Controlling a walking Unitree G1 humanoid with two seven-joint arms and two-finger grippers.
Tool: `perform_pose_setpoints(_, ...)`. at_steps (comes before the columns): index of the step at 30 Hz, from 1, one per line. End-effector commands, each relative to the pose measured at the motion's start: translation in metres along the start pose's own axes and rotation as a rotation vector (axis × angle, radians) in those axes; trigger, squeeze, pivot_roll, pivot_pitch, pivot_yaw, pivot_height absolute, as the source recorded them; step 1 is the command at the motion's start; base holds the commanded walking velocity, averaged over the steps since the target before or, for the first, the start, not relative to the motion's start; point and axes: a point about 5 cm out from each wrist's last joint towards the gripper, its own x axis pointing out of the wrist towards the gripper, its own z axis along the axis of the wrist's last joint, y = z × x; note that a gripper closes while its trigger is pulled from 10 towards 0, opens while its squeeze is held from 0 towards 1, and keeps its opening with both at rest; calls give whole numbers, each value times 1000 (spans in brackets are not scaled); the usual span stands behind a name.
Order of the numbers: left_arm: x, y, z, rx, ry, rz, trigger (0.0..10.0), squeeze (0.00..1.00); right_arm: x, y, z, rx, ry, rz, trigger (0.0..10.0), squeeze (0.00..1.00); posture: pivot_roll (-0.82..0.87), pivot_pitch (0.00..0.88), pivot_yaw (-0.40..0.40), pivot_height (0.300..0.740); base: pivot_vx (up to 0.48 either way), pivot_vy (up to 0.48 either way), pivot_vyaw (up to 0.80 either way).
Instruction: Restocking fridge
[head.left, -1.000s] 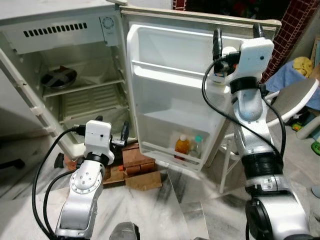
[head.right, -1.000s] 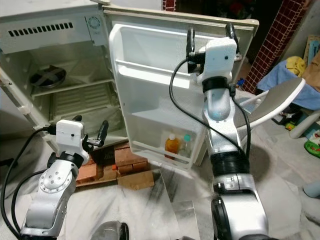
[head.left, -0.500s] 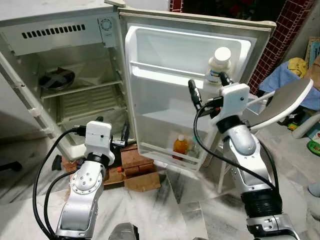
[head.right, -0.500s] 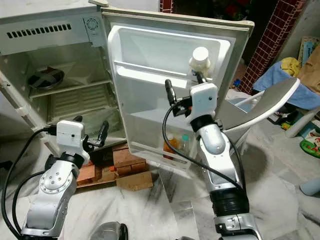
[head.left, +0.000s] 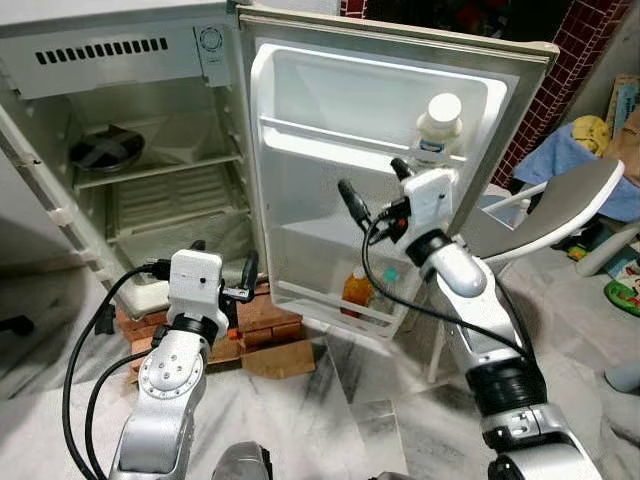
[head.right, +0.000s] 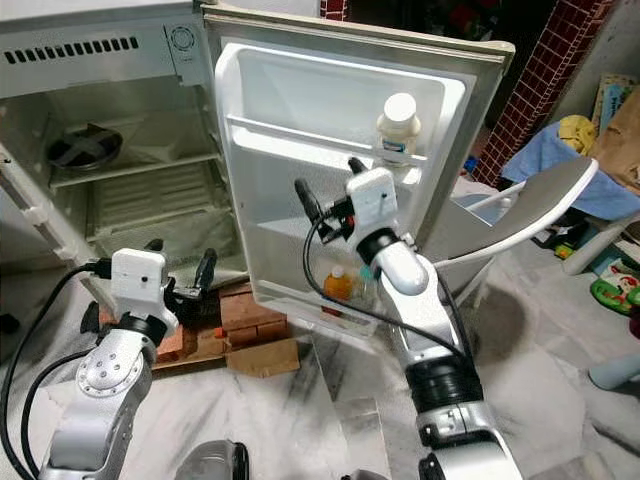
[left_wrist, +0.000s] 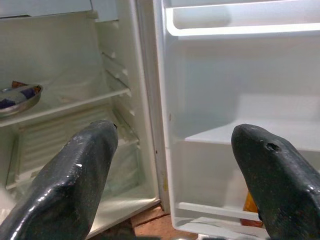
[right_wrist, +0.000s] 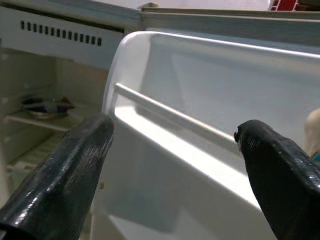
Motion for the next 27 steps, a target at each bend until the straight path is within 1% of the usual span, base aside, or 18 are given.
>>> perform_pose_setpoints(1,-3,-2,1,2,5,2,10000,0,4,-8,3,-13,-10,-22,10000,0,134,90,-37,740,0,0,0)
perform_pose_setpoints(8,-7,-4,1,1,14,-4,10000,0,13,-11,7,-48,-18,-22,10000,0,139,115,-40,740,0,0,0)
perform_pose_setpoints(12,-8,0,1,4,23,6,10000,0,15,-20,7,-71,-5,-34,10000,0,139,121,-41,740,0,0,0)
perform_pose_setpoints(16,-9,0,1,5,25,6,10000,0,15,-25,9,-71,-8,-43,10000,0,141,126,-42,740,0,0,0)
perform_pose_setpoints(21,-10,-1,1,5,30,7,10000,0,5,-23,1,-68,20,-52,10000,0,141,126,-44,740,0,0,0)
perform_pose_setpoints(22,-10,-1,1,5,30,8,10000,0,-1,-23,-6,-72,49,-64,10000,0,141,126,-44,740,0,0,0)
perform_pose_setpoints(24,-10,-1,1,5,31,7,10000,0,-7,-24,-12,-74,78,-85,10000,0,140,127,-41,740,0,0,0)
perform_pose_setpoints(27,-9,0,1,5,33,5,10000,0,-8,-29,-14,-95,93,-112,10000,0,136,128,-38,740,0,0,0)
